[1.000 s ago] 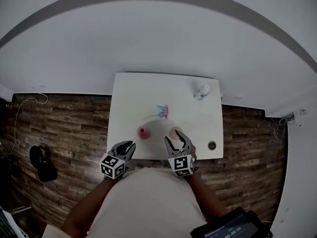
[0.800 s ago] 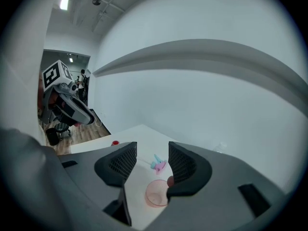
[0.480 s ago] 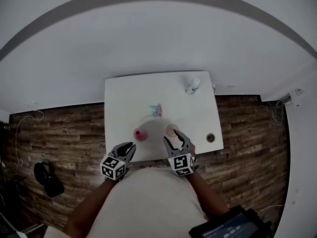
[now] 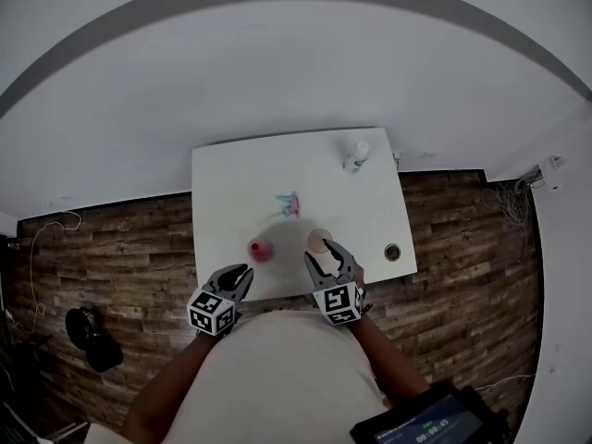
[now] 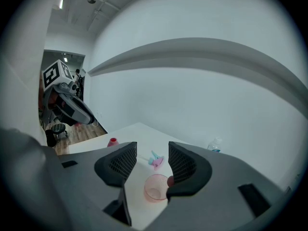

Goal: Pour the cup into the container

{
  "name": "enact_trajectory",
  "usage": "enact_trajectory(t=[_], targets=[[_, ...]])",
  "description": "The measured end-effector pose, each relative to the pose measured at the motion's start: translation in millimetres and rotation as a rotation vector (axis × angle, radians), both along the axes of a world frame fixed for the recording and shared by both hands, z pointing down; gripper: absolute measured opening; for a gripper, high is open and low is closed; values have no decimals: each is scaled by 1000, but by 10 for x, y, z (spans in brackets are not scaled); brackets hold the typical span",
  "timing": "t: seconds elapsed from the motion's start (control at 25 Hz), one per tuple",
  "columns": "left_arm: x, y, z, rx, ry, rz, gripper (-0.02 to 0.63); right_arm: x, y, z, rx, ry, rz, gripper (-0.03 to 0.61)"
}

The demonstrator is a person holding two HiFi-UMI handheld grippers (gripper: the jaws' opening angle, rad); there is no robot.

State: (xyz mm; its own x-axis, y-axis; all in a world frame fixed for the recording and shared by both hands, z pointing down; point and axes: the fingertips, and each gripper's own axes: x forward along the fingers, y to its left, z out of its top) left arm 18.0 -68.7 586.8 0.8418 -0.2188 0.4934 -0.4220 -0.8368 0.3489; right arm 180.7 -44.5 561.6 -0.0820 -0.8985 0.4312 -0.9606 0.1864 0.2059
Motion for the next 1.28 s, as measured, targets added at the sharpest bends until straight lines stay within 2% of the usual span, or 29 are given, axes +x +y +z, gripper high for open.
enact_trajectory(t=[0.48,0.96,1.28], targets=[[-86,18,8,-1,2,-16,55,-39,17,-4,-2,7,-4,210],[-32,103,-6,14,1,25,55,-47,120,-25,0,15,11,210],[-86,-65,-105,29,22,-19,55,-123,86,-63,4,26,4,210]])
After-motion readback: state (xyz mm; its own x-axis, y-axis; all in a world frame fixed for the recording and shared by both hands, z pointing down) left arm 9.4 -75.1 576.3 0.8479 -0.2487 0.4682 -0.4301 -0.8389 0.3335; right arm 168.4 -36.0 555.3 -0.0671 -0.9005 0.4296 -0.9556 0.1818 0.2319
